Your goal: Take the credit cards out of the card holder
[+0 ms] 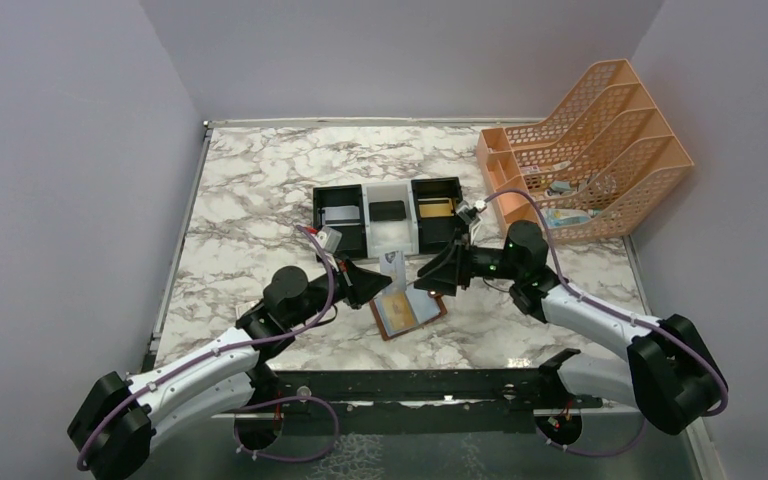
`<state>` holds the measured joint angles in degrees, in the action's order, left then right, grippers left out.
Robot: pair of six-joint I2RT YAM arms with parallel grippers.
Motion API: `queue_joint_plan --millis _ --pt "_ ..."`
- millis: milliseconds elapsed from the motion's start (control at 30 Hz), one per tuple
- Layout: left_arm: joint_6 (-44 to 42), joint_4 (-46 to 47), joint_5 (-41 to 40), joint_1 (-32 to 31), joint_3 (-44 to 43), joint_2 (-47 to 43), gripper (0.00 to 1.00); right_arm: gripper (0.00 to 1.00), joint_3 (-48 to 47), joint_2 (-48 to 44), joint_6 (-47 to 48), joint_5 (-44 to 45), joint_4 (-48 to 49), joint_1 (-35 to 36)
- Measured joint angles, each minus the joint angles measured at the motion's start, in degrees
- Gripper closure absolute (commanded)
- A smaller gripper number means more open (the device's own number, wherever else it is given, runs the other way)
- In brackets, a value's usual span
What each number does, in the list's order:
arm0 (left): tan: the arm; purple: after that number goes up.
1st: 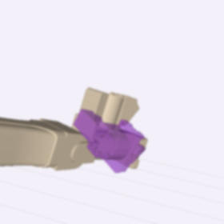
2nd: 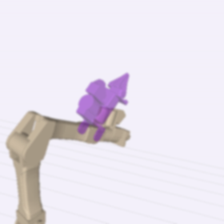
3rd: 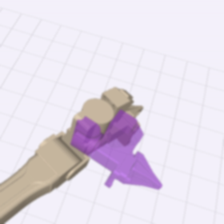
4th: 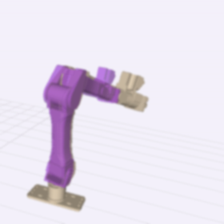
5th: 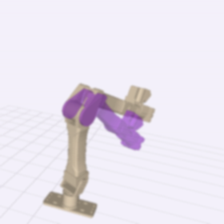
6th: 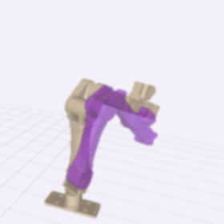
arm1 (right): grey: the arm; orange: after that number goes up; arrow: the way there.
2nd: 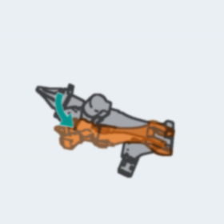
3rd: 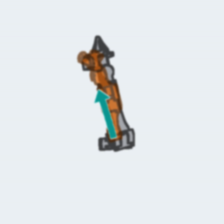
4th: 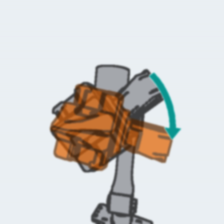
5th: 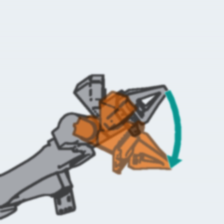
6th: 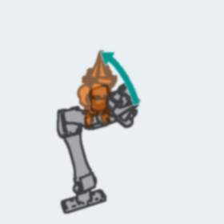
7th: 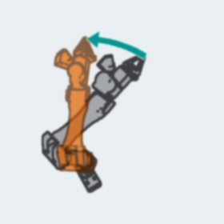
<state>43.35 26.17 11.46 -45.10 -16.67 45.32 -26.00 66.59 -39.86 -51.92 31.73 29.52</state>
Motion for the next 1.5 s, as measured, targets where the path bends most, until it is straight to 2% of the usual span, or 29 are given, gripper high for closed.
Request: queue_joint_plan --millis 167,333,467,600,733,900,933,1100,1200,1367,1500 --pt "0.42 1.88 2.6 0.0 0.0 -0.02 1.0 0.47 0.0 1.29 -1.75 -0.35 0.37 0.17" --pt "0.48 4.28 7.65 0.04 0.07 0.22 1.0 0.54 0.92 2.05 -5.99 -1.2 6.36 0.9" --pt "0.66 6.19 10.23 0.04 0.44 0.11 1.0 0.69 1.44 3.5 -8.74 -1.99 9.77 2.16" --pt "0.9 7.41 12.13 0.04 0.68 0.13 1.0 0.78 1.46 4.85 -11.37 -2.71 12.48 2.67" --pt "0.9 8.48 13.25 0.04 0.7 0.66 1.0 0.98 1.75 5.05 -13.6 -4.33 16.65 2.67" --pt "1.09 9.73 13.84 0.07 0.7 1.42 1.0 0.99 1.92 5.14 -15.21 -5.88 19.67 2.64" --pt "1.09 9.88 13.86 0.07 0.7 1.51 0.92 0.99 1.99 5.14 -15.37 -6.05 19.93 2.62" --pt "0.7 9.99 13.42 0.04 0.72 2.05 0.29 0.99 2.05 4.42 -14.45 -5.86 18.53 2.67" --pt "0.07 8.0 12.0 0.04 0.74 2.08 0.02 0.99 1.68 2.16 -11.19 -3.69 12.57 2.71" --pt "-1.97 -0.44 6.56 0.04 0.68 -1.03 0.01 0.99 -0.28 -1.33 -4.92 2.97 0.66 2.73" --pt "-3.41 -14.34 -4.22 0.04 -1.46 -4.61 0.01 0.99 -1.33 -2.91 -1.16 8.59 -6.64 2.73"
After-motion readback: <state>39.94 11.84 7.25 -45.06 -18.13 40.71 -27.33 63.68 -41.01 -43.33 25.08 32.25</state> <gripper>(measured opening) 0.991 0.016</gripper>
